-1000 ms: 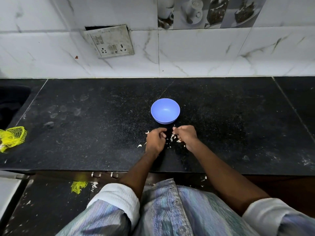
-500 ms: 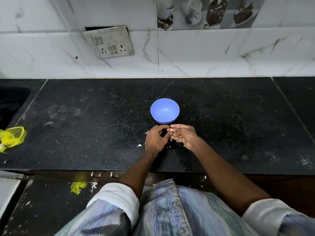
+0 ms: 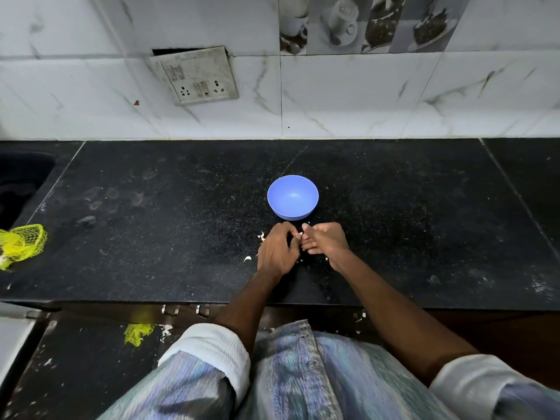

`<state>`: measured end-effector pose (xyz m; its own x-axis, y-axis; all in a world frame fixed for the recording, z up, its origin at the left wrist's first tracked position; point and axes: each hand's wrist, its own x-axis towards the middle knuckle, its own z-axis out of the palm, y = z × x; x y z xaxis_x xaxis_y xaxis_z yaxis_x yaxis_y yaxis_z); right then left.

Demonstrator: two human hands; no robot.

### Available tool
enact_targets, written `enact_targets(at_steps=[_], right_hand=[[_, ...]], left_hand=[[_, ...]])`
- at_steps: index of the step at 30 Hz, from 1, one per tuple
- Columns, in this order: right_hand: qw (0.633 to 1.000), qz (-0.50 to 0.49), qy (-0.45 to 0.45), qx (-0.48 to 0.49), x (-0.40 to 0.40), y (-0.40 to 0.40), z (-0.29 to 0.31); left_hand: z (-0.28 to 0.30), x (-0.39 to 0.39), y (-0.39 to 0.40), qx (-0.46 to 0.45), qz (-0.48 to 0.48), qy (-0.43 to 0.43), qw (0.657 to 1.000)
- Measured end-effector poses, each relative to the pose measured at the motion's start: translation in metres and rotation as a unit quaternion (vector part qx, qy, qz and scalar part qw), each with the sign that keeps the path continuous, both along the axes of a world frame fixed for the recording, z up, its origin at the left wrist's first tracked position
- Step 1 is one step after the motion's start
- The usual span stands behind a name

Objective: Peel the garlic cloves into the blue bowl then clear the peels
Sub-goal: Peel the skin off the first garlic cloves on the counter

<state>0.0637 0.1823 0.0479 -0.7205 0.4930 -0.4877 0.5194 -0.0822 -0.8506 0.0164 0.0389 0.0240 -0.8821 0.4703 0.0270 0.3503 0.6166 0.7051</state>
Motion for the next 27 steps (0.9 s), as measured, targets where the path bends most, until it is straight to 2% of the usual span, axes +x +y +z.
enact_targets(at_steps=[3, 8, 11, 14, 17, 18, 21, 22, 25, 27], right_hand=[[0.99, -0.025, 0.003, 0.141, -0.0017, 0.0019, -0.0005], [0.986, 0.039, 0.005, 0.161, -0.0021, 0.0012, 0.0011], [0.968, 0.05, -0.007, 0.247, -0.0012, 0.0017, -0.0019], [0.981, 0.043, 0.005, 0.188, -0.0021, 0.0038, -0.0011], [0.99, 0.033, 0.006, 0.137, -0.0002, -0.0009, 0.001], [0.99, 0.028, 0.008, 0.138, 0.0006, -0.0019, 0.0001], [0.975, -0.003, -0.005, 0.223, -0.0008, 0.0031, -0.0029], [0.976, 0.004, 0.002, 0.219, -0.0017, 0.0039, -0.0033], [0.991, 0.06, 0.038, 0.117, -0.0022, -0.0002, -0.0002], [0.992, 0.065, 0.044, 0.104, -0.0021, -0.0031, -0.0002]], left_hand=[[-0.0009, 0.0004, -0.0011, 0.019, 0.013, 0.003, 1.0], [-0.004, -0.0005, -0.001, 0.017, 0.013, 0.017, 1.0], [-0.0054, -0.0019, 0.0003, 0.008, 0.023, 0.011, 1.0], [-0.0054, -0.004, 0.0009, 0.007, 0.037, -0.006, 0.999], [-0.0081, -0.006, -0.0006, 0.045, 0.049, -0.038, 0.997], [-0.0082, -0.0065, -0.0004, 0.066, 0.057, -0.053, 0.995], [-0.0066, -0.0076, 0.0011, 0.119, 0.096, -0.105, 0.983], [-0.0063, -0.0079, 0.0012, 0.132, 0.103, -0.116, 0.979], [-0.0065, -0.0071, 0.0005, 0.155, 0.102, -0.125, 0.975], [-0.0072, -0.0068, -0.0004, 0.165, 0.102, -0.125, 0.973]])
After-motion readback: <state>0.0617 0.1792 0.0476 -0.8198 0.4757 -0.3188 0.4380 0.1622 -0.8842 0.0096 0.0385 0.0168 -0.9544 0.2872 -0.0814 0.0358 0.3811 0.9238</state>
